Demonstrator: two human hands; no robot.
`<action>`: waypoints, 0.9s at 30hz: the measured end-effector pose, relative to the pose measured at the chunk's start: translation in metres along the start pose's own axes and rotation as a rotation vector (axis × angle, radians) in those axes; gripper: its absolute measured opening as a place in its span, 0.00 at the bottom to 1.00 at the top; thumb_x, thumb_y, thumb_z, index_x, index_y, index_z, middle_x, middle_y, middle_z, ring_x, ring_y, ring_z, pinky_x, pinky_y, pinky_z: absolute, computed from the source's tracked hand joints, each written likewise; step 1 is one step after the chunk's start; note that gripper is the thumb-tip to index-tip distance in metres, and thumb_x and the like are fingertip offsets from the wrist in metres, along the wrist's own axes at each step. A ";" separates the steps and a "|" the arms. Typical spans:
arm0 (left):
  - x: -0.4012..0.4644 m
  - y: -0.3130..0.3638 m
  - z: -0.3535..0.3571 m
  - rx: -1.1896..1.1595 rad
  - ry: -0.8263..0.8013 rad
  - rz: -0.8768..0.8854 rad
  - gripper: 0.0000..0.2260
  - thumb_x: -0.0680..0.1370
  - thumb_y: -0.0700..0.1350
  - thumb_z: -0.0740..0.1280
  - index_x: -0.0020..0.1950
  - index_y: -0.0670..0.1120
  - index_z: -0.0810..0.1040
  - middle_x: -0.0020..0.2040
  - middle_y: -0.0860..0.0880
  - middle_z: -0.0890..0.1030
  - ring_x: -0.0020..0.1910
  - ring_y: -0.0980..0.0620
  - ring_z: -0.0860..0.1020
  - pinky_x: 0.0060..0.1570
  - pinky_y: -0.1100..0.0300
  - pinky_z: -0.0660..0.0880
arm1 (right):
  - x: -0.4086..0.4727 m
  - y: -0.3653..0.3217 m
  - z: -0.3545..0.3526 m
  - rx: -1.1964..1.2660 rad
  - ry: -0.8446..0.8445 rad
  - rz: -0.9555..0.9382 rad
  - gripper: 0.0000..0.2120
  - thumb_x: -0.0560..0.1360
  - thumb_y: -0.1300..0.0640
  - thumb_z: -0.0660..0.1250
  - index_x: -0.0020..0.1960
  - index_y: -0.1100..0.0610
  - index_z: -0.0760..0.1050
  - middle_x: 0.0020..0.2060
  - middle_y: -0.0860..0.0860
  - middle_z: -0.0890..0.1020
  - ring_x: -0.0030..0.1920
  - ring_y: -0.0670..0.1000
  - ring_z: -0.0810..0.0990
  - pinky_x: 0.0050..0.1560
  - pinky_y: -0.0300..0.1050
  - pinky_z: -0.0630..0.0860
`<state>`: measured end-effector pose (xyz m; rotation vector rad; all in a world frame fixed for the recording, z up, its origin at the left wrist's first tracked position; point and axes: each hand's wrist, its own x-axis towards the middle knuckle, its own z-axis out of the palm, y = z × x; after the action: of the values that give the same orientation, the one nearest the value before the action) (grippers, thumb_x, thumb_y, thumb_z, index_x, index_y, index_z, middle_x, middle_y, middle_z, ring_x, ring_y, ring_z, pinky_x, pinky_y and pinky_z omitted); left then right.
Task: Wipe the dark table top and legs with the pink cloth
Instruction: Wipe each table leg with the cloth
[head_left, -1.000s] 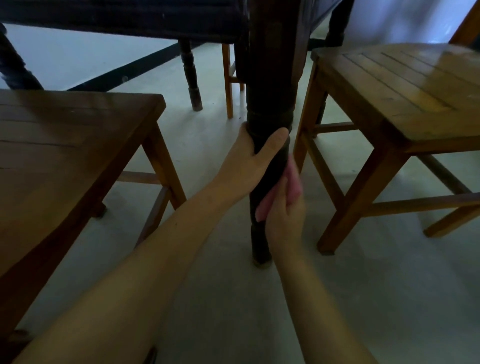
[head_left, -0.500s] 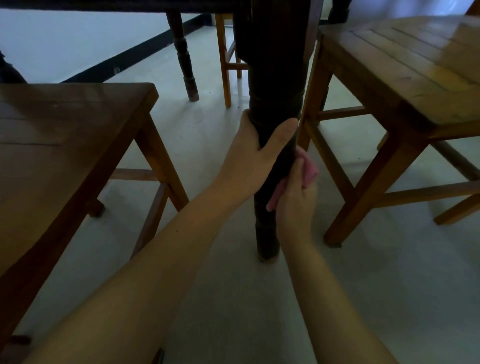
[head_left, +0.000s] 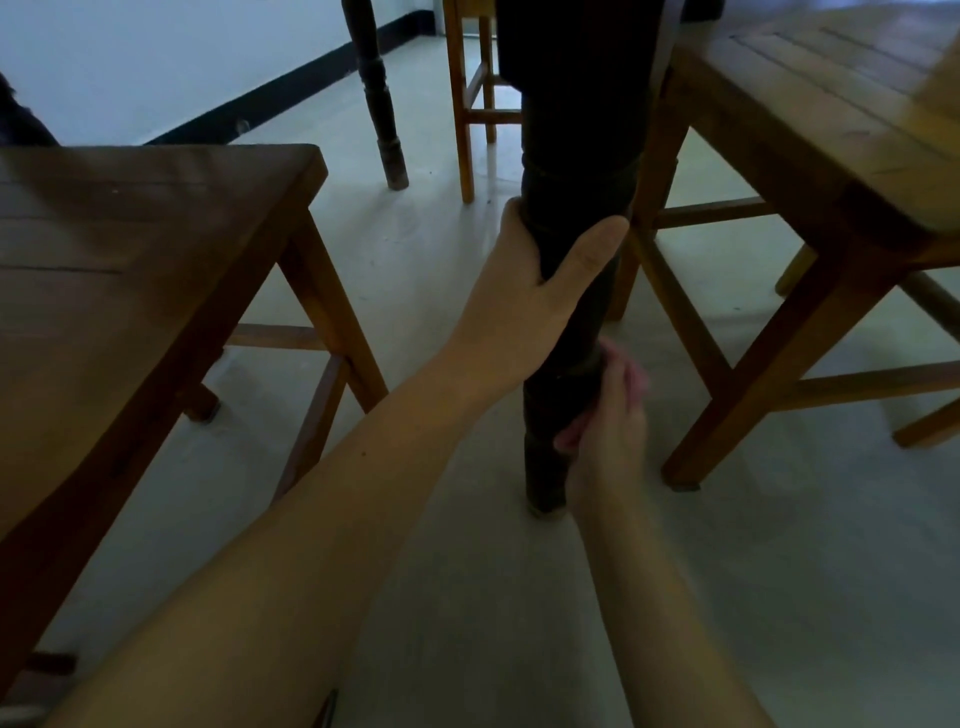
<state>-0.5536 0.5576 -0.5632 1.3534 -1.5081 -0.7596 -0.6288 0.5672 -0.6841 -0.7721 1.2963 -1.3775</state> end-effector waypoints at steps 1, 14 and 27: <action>0.000 -0.001 0.000 -0.005 -0.003 -0.003 0.22 0.77 0.53 0.60 0.68 0.47 0.61 0.45 0.65 0.67 0.41 0.71 0.69 0.40 0.81 0.68 | -0.005 -0.016 0.007 0.024 -0.014 -0.139 0.11 0.82 0.50 0.52 0.50 0.37 0.71 0.52 0.54 0.79 0.41 0.49 0.75 0.34 0.35 0.72; 0.000 0.000 -0.008 -0.056 -0.095 0.003 0.23 0.77 0.54 0.59 0.69 0.47 0.60 0.46 0.65 0.68 0.42 0.71 0.70 0.39 0.81 0.68 | -0.015 -0.029 0.003 -0.054 -0.023 -0.152 0.12 0.82 0.51 0.52 0.62 0.42 0.69 0.50 0.48 0.79 0.39 0.42 0.77 0.34 0.34 0.74; -0.002 0.007 -0.018 -0.275 -0.151 -0.099 0.29 0.74 0.65 0.56 0.70 0.51 0.61 0.65 0.53 0.70 0.61 0.58 0.69 0.58 0.64 0.69 | -0.025 -0.007 -0.004 -0.200 -0.094 -0.237 0.16 0.78 0.39 0.51 0.65 0.29 0.62 0.66 0.51 0.72 0.60 0.48 0.72 0.59 0.46 0.70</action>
<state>-0.5402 0.5632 -0.5503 1.1909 -1.3990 -1.1107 -0.6278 0.5911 -0.6730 -1.1446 1.3132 -1.3905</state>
